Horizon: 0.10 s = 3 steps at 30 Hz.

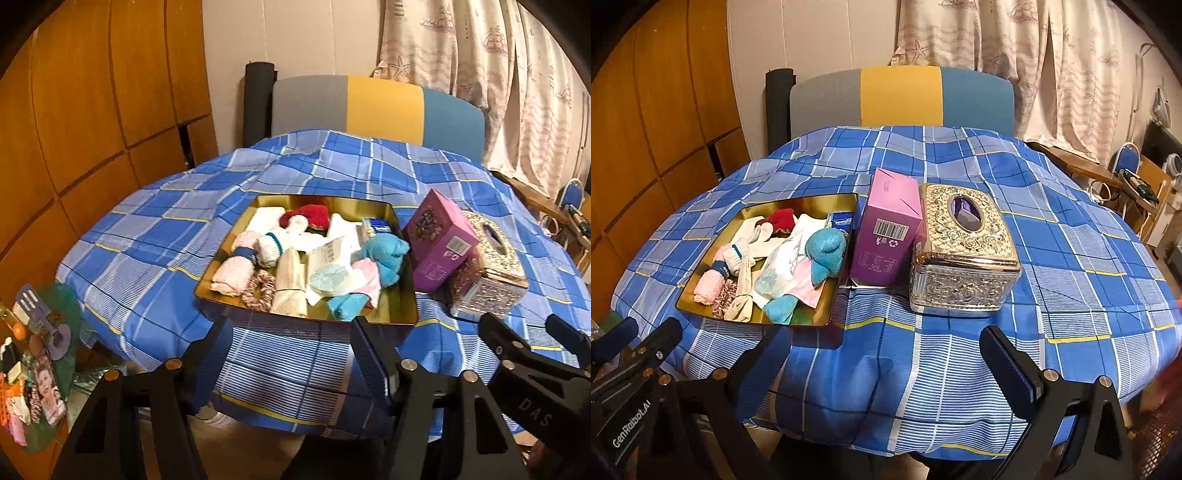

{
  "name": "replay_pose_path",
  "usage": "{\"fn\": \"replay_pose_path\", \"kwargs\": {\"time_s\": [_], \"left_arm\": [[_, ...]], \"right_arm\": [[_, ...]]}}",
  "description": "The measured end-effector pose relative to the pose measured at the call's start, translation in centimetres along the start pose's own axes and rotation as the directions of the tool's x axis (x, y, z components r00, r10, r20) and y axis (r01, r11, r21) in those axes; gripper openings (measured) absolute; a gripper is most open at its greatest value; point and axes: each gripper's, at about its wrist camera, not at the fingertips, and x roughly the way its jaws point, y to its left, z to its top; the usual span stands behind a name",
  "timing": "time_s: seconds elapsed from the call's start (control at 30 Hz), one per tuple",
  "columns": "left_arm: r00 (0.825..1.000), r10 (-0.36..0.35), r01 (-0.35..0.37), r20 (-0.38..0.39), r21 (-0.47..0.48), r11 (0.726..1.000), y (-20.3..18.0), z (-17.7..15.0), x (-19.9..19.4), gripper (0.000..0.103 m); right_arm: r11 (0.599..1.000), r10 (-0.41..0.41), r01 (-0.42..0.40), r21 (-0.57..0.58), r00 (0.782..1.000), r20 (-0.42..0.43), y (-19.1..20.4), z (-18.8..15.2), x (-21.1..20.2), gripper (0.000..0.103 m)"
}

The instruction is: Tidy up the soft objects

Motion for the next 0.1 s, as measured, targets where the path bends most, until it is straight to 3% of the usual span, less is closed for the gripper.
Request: {"fn": "replay_pose_path", "kwargs": {"time_s": [0.1], "left_arm": [[1.0,-0.006,0.006,-0.009,-0.006,1.0,0.09,-0.02,0.26,0.067]], "right_arm": [[1.0,-0.002,0.002,0.002,1.0,-0.003,-0.08,-0.05,0.07,0.103]]}}
